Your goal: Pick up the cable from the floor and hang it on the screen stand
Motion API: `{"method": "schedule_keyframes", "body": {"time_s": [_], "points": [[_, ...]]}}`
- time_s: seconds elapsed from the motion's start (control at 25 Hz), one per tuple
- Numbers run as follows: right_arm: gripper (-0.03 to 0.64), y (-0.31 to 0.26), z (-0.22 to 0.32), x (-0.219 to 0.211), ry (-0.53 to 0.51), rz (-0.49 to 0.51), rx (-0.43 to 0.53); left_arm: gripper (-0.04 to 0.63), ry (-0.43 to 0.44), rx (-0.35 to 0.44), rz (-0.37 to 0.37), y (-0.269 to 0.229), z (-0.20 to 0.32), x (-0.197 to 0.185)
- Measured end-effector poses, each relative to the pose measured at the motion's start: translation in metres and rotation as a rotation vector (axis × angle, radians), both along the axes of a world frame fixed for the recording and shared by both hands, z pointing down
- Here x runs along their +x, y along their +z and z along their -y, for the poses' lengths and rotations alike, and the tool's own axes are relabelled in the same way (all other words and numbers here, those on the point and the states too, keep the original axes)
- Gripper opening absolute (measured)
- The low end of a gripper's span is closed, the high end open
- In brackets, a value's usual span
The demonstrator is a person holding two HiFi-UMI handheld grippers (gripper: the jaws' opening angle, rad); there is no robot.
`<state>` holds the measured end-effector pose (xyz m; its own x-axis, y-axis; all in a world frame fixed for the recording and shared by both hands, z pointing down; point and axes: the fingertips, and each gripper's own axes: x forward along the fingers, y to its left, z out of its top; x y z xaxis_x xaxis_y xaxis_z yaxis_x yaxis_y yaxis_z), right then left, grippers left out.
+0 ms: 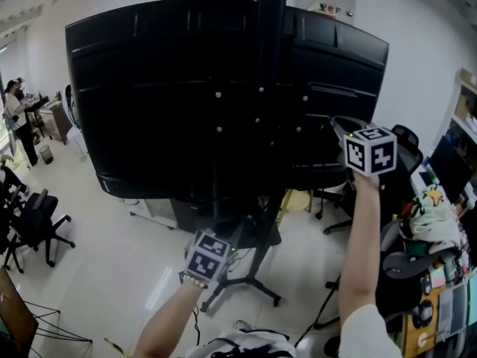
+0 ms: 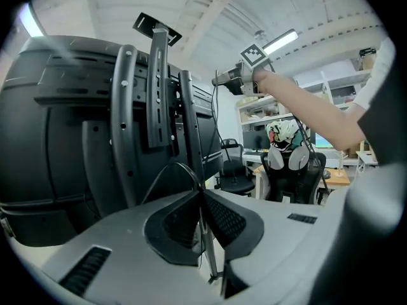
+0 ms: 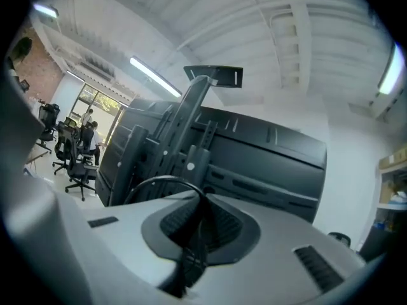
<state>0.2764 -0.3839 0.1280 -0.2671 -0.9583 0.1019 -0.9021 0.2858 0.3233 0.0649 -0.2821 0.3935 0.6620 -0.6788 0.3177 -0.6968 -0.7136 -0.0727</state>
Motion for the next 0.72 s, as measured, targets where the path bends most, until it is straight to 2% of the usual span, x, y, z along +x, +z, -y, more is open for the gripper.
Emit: {"method": "schedule_keyframes", "body": {"time_s": [0.24, 0.72], "points": [[0.02, -0.05, 0.049, -0.011, -0.005, -0.044, 0.073, 0.017, 0.024, 0.014, -0.001, -0.01, 0.028, 0.024], [0.02, -0.113, 0.103, -0.049, -0.031, -0.277, 0.196, 0.017, 0.047, 0.045, -0.049, -0.033, 0.048, 0.036]]}}
